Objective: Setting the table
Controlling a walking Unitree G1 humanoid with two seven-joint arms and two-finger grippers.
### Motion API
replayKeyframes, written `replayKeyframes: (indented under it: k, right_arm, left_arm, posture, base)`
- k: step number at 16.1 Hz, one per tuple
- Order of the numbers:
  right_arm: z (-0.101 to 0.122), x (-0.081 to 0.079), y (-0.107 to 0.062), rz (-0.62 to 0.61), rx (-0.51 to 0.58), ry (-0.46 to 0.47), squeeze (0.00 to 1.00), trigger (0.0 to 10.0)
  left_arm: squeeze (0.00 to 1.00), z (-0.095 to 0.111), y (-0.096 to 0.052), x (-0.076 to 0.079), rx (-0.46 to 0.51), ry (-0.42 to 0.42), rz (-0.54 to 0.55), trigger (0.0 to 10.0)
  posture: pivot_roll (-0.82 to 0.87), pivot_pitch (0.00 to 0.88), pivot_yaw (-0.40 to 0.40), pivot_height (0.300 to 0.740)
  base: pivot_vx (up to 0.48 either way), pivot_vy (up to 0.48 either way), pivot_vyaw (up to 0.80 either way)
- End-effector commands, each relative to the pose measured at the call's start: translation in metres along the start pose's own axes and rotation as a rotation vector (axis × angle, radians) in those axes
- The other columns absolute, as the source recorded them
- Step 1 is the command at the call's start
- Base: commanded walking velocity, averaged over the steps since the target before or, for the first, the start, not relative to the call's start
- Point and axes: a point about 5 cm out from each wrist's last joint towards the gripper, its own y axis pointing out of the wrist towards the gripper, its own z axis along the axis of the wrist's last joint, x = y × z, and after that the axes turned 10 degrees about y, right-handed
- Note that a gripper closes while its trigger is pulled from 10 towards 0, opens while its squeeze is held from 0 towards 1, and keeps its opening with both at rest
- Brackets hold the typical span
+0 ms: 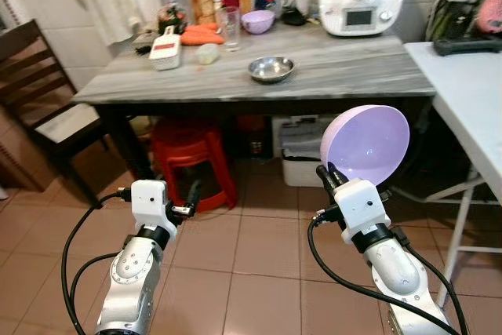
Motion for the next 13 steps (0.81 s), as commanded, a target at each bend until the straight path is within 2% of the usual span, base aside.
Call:
replayKeyframes:
  k: [1,5,13]
  right_arm:
    - [0.0093,-0.0015,0.0044,0.005,0.038,0.003,0.0,10.0]
    - [0.0121,0.0035,0.0078,-0.009,0.049,-0.002,0.0,10.0]
    - [0.0103,0.0043,0.0073,-0.017,0.042,0.006,0.0,10.0]
  left_arm:
    - [0.0,0.0022,-0.0001,-0.0006,0.0,-0.004,-0.004,10.0]
    - [0.0,0.006,0.0019,0.0052,0.011,-0.026,-0.041,10.0]
    - [0.0,0.0081,0.0028,0.0035,0.009,-0.017,-0.028,10.0]
  posture:
    - [-0.11,0.0,0.114,0.74]
    - [-0.12,0.0,0.122,0.74]
    - [-0.12,0.0,0.122,0.74]
  base:
    - [0.401,0.0,0.0]
    - [0.453,0.0,0.0]
    - [0.48,0.0,0.0]
